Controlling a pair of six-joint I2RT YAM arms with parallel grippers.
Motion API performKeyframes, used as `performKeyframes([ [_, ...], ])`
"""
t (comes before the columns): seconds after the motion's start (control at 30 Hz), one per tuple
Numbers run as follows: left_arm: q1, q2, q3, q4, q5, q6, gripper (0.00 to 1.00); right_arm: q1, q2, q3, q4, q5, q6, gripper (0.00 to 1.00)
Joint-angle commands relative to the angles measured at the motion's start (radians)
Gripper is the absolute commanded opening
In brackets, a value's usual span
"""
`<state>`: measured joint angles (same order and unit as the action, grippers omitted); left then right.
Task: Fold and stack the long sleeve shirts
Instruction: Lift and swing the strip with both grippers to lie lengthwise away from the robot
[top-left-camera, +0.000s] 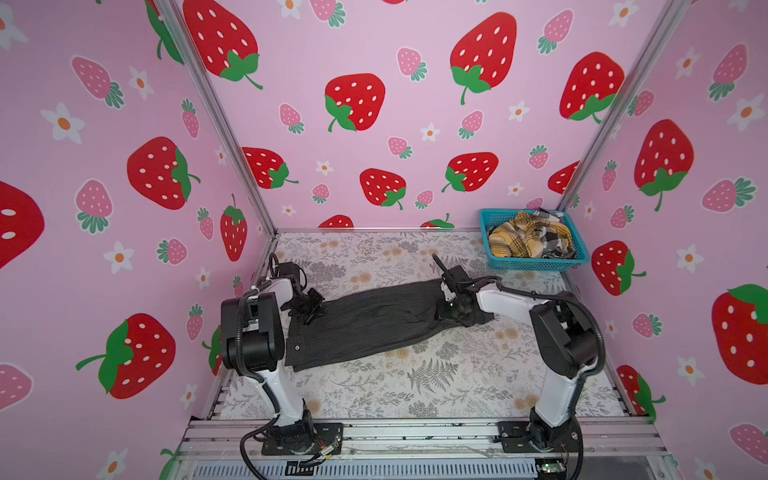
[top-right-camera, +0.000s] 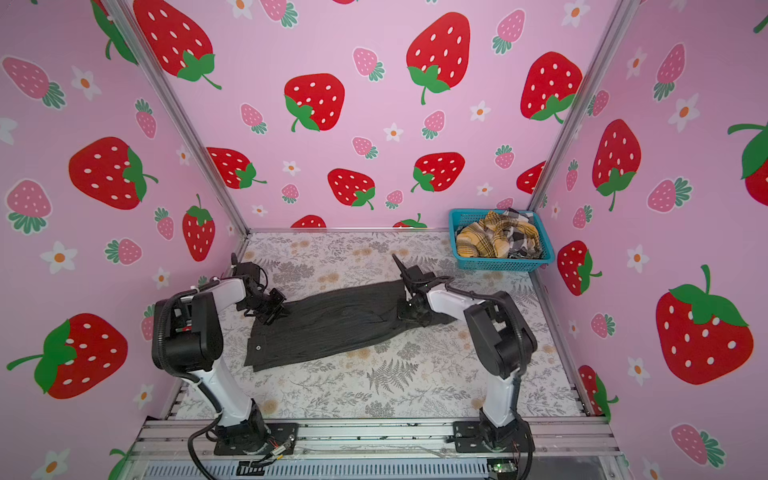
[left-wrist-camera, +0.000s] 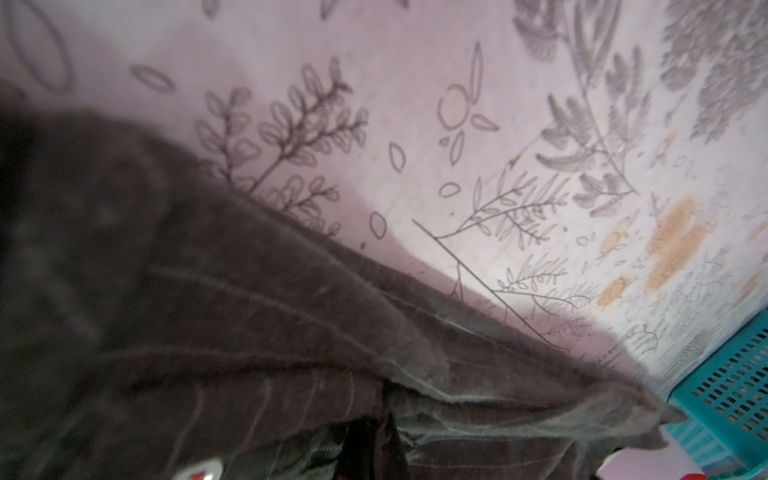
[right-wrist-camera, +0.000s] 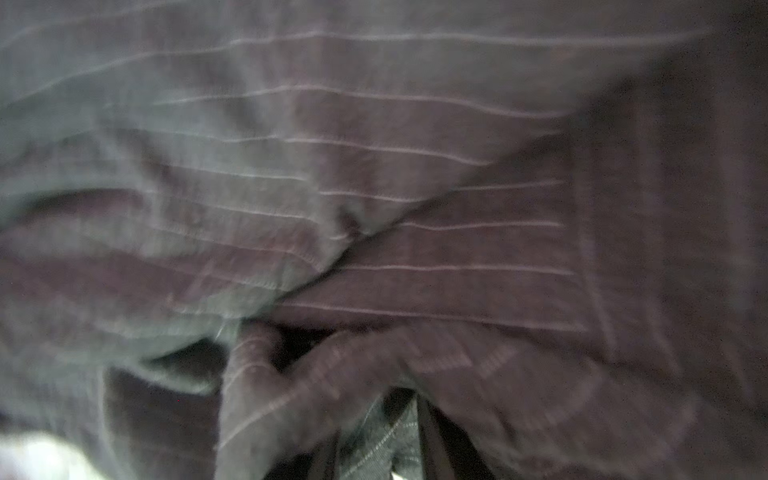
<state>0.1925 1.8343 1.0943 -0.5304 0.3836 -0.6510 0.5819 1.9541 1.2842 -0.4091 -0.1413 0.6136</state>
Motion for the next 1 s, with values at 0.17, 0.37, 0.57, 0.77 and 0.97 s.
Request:
performKeyframes([
  [0.17,-0.292,-0.231,-0.251,0.090,0.144,-0.145,0.14,-0.130,0.303,0.664,-0.278,0.060,-0.192,0.35],
  [0.37,-0.444,-0.424,-0.132,-0.063,0.048,-0.102,0.42,-0.050,0.004,0.317,-0.180,0.004,-0.169,0.41],
  [0.57,-0.400,-0.345,0.013,-0.196,-0.040,0.028,0.29,0.155,-0.172,-0.018,0.017,-0.093,0.007,0.42],
  [0.77,-0.398,-0.229,-0.042,-0.165,-0.023,0.036,0.14,0.242,-0.043,0.031,0.068,-0.096,0.074,0.41],
  [0.97,-0.401,-0.249,-0.143,-0.087,0.013,-0.017,0.14,0.200,0.047,0.032,0.073,-0.090,0.077,0.40],
])
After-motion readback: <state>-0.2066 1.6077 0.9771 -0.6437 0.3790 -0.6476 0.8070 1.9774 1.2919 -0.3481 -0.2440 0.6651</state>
